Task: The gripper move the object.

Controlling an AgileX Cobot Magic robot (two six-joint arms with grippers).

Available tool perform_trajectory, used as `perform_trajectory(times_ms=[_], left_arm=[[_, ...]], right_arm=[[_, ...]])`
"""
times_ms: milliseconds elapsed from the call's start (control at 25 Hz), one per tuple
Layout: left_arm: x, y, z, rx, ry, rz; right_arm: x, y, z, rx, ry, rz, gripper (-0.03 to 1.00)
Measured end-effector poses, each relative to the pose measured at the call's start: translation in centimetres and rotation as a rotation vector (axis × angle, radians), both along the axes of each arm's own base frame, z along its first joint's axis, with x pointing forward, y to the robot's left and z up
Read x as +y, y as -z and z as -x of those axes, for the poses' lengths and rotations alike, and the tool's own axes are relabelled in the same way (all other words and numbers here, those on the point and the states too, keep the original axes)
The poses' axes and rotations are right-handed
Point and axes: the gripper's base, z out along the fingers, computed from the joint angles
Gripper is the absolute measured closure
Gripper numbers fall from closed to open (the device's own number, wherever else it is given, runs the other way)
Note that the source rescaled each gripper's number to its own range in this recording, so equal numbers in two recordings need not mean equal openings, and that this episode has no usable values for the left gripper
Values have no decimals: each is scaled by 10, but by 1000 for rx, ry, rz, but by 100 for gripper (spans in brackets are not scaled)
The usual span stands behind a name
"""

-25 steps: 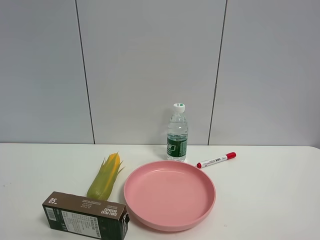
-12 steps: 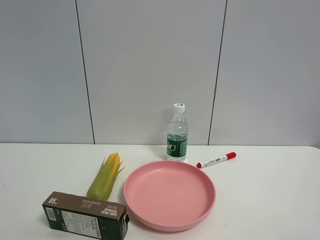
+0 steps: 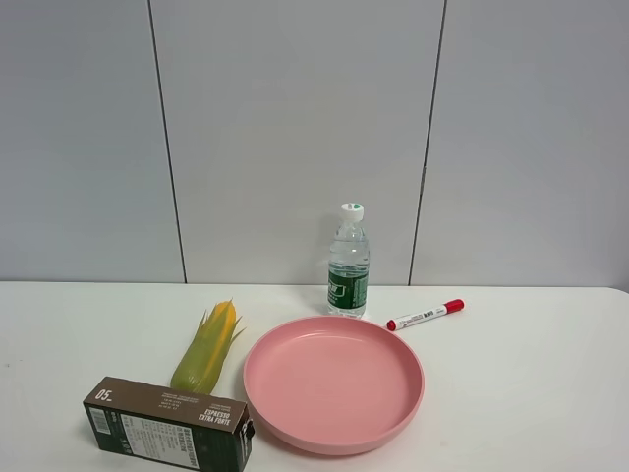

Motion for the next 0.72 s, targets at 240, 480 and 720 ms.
perform_trajectory(times_ms=[240, 480, 720], left_arm=[[0, 0, 0, 0, 2, 0], [0, 0, 0, 0, 2, 0], [0, 0, 0, 0, 2, 0]], right_arm=[[0, 0, 0, 0, 0, 0, -3], [0, 0, 0, 0, 0, 0, -3], [0, 0, 0, 0, 0, 0, -3]])
